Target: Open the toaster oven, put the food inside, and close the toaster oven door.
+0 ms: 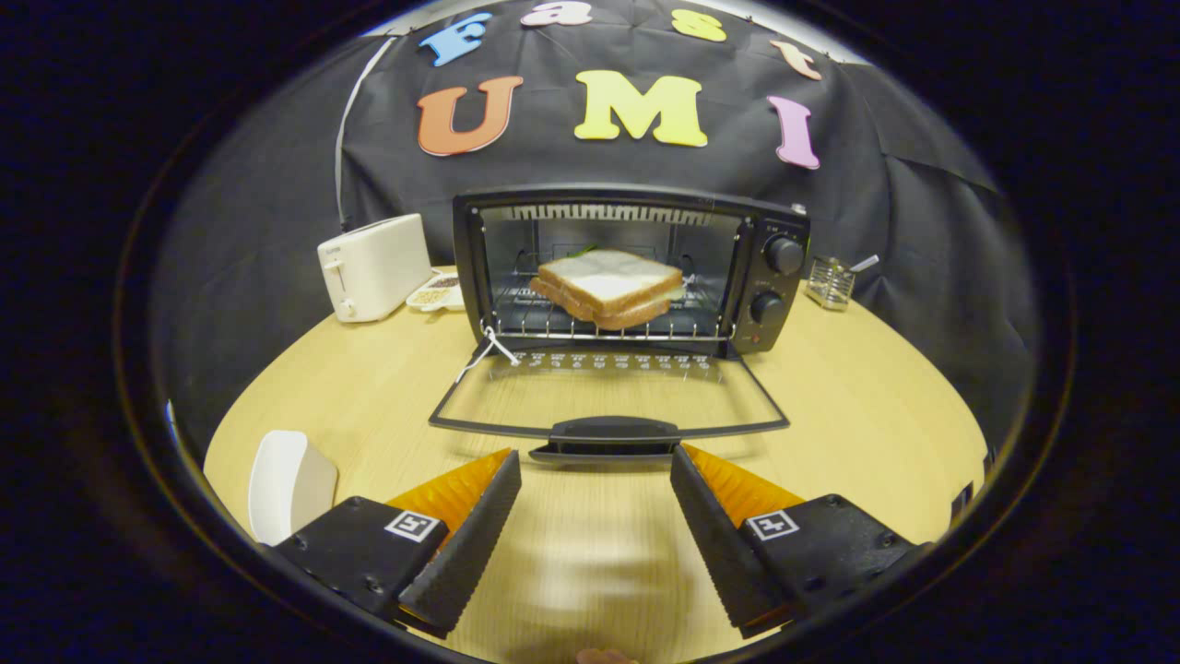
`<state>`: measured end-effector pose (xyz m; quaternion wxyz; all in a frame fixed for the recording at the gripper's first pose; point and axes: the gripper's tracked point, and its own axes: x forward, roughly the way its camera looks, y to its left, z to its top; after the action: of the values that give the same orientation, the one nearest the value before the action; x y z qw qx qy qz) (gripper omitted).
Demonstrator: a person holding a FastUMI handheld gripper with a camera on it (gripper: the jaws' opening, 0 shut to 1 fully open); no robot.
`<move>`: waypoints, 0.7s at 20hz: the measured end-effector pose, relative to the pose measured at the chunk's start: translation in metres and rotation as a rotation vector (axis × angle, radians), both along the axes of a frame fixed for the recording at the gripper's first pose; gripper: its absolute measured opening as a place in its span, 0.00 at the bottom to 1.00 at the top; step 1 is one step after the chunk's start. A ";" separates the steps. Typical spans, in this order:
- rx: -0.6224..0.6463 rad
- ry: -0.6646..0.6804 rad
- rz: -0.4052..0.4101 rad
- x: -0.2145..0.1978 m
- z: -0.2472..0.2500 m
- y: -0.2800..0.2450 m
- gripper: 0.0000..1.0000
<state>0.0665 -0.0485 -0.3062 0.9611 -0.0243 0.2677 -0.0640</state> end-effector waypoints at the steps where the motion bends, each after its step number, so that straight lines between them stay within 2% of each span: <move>1: 0.023 0.026 -0.009 0.002 -0.007 -0.001 1.00; 5: 0.097 0.110 -0.051 0.004 -0.029 -0.007 1.00; 11: 0.045 0.181 -0.046 0.010 -0.034 -0.012 1.00; 14: 0.070 0.194 -0.047 0.009 -0.033 -0.011 1.00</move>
<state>0.0757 -0.0597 -0.3391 0.9292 0.0095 0.3619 -0.0744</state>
